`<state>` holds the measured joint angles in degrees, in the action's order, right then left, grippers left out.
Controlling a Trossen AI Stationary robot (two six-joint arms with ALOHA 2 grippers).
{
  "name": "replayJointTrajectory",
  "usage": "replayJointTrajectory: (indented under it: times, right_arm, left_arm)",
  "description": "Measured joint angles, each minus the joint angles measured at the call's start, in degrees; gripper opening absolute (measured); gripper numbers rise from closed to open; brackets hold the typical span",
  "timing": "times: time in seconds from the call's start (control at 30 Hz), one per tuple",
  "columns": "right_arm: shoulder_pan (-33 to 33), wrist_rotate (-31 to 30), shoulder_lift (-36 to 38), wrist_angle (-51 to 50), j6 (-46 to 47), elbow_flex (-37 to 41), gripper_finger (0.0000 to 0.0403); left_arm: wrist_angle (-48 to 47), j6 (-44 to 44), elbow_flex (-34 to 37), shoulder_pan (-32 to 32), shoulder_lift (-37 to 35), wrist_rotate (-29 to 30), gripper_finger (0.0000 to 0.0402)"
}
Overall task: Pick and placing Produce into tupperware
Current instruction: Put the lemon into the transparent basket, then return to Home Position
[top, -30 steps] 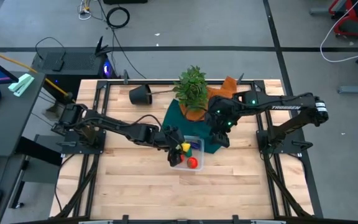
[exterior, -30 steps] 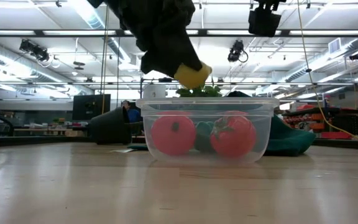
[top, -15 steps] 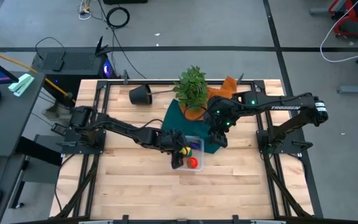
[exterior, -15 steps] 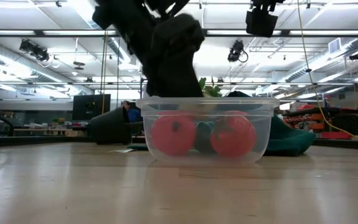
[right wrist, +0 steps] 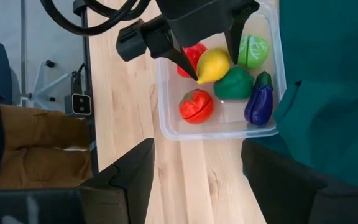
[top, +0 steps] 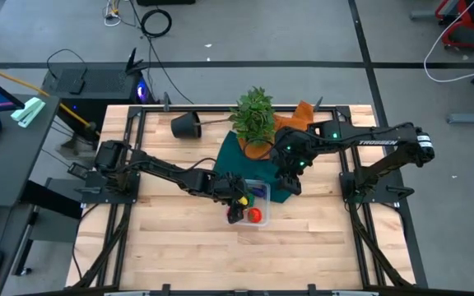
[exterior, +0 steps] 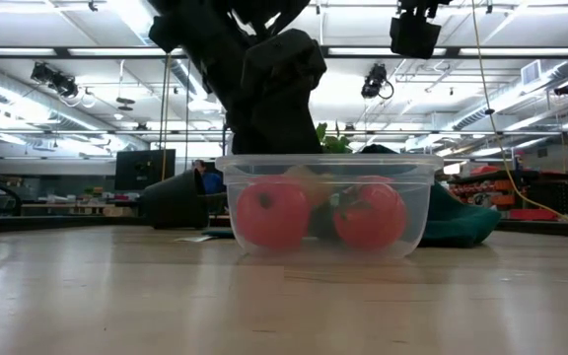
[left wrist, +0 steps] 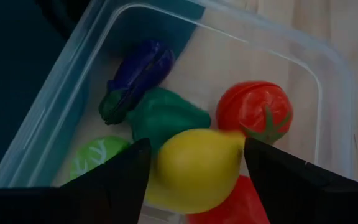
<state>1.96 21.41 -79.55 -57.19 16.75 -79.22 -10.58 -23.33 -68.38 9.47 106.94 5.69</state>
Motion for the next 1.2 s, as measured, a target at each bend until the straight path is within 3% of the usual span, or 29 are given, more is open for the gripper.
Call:
replayJointTrajectory:
  times: [0.3,0.77,1.0,1.2]
  right_arm:
    - [0.13,-0.17,0.0,-0.07,-0.92,0.0,0.0203]
    - [3.66,-2.11,3.47,0.2,-2.23,0.0,0.0187]
    - [5.71,-2.99,7.21,-0.01,-1.93,0.0,0.0138]
    - [7.03,-4.67,11.89,-0.9,-1.28,0.0,0.0044]
  left_arm:
    - [0.53,2.28,-0.02,0.0,-1.94,0.04,0.0257]
    - [2.04,9.39,-0.07,-1.11,-18.29,5.97,0.0198]
    - [1.45,10.58,0.43,-1.57,-22.48,9.54,0.0136]
    - [3.05,9.54,4.38,-1.98,-25.69,9.68,0.004]
